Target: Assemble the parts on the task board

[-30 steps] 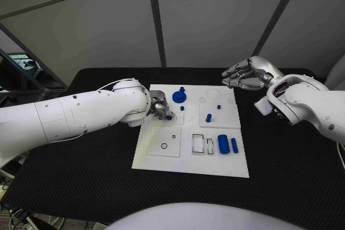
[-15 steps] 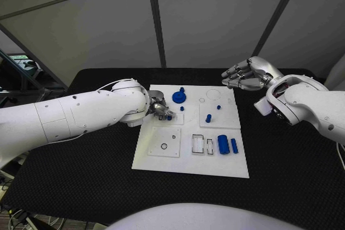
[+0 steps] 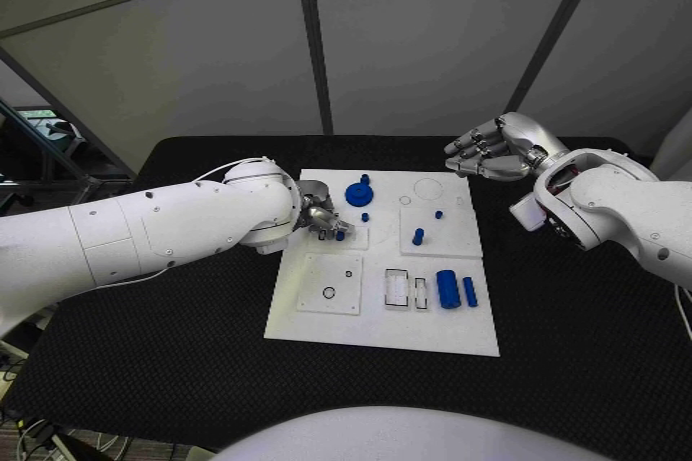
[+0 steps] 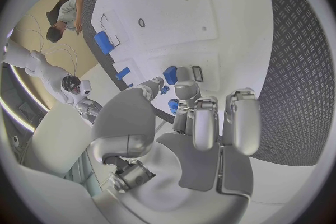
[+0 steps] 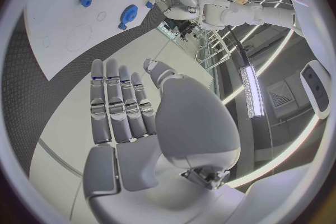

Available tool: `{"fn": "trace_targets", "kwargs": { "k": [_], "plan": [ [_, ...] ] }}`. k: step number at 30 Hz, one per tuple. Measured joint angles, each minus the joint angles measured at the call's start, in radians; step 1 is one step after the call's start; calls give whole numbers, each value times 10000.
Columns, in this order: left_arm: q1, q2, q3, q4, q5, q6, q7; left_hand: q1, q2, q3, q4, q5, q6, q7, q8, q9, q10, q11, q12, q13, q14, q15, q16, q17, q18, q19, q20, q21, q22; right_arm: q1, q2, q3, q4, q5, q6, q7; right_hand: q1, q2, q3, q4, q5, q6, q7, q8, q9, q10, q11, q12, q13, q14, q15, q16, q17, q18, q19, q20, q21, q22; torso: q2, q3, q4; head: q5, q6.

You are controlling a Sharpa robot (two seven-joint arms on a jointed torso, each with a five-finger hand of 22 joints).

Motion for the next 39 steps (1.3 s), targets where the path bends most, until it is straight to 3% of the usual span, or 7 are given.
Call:
{"fn": "trace_targets", "kwargs": {
  "k": [8,11,17,20,24,30,39],
  "plan": [
    [-3,-130,9,167,36,-121,0,80,76,-440,42,0,36,-36,0,10,-1,0,-3,-117,0,0,0,0,-1,0,0,0,-1,0,6,0,-31,0,11,-3,0,0,0,0,0,0,0,0,0,0,0,0,1,0,0,0,0,0,0,0,0,1,0,-6,3,13,17],
    [-13,-292,98,268,58,-132,0,171,-16,-710,93,0,35,-35,0,9,-1,0,-76,-187,0,0,0,0,-1,0,0,0,-1,-1,10,-1,-51,0,16,-3,0,0,-26,26,49,0,0,0,0,0,0,0,1,0,0,0,-10,-1,0,0,0,-12,-6,-11,10,10,20],
    [78,-521,637,318,89,146,-4,502,-46,-1370,261,0,-244,131,-246,-63,-376,117,-490,-648,0,0,0,0,-2,-139,58,-304,-1,-1,12,-1,-107,0,24,-3,0,0,-26,26,49,0,0,0,0,0,0,0,2,0,0,0,-10,0,0,0,0,-12,-8,-9,10,4,48],
    [221,-555,929,204,98,425,-5,840,62,-1677,318,0,-582,291,-633,-301,-678,273,-807,-1024,-45,60,-42,0,-1,-286,159,-525,-1,-1,14,-1,-136,0,26,-3,1,0,-26,26,49,0,0,0,0,0,0,-41,2,0,0,0,-10,0,0,0,1,-11,-8,-9,9,4,74],
    [574,-468,1142,-203,165,789,-5,1326,160,-2144,401,0,-900,540,-1367,-871,-1085,504,-1204,-1509,-19,271,-203,0,-1,-506,324,-786,-107,-1,28,-1,-178,0,28,0,1,0,-26,26,49,0,0,0,0,0,0,-41,2,0,0,0,-25,1,36,36,-70,-43,-6,-11,3,18,126],
    [1069,42,1249,-1288,230,1268,-3,1780,383,-2647,525,0,-822,650,-1946,-1469,-1136,555,-1204,-1578,-49,378,-202,0,-1,-508,391,-794,-119,-2,68,-2,-230,0,29,14,1,1,-26,26,49,0,0,0,0,0,0,-41,2,0,0,0,-35,0,39,39,-71,-60,-3,-6,-3,67,196],
    [1204,1021,1146,-3024,126,1975,10,1974,498,-2907,647,0,-709,676,-2076,-1723,-1114,577,-1134,-1517,-50,377,-202,0,-1,-466,433,-793,-14,-2,132,-2,-251,0,34,22,1,1,-26,26,49,0,0,0,0,0,0,-41,3,0,0,1,-35,0,39,38,-72,-70,23,-9,-25,111,282]
  ]
}}
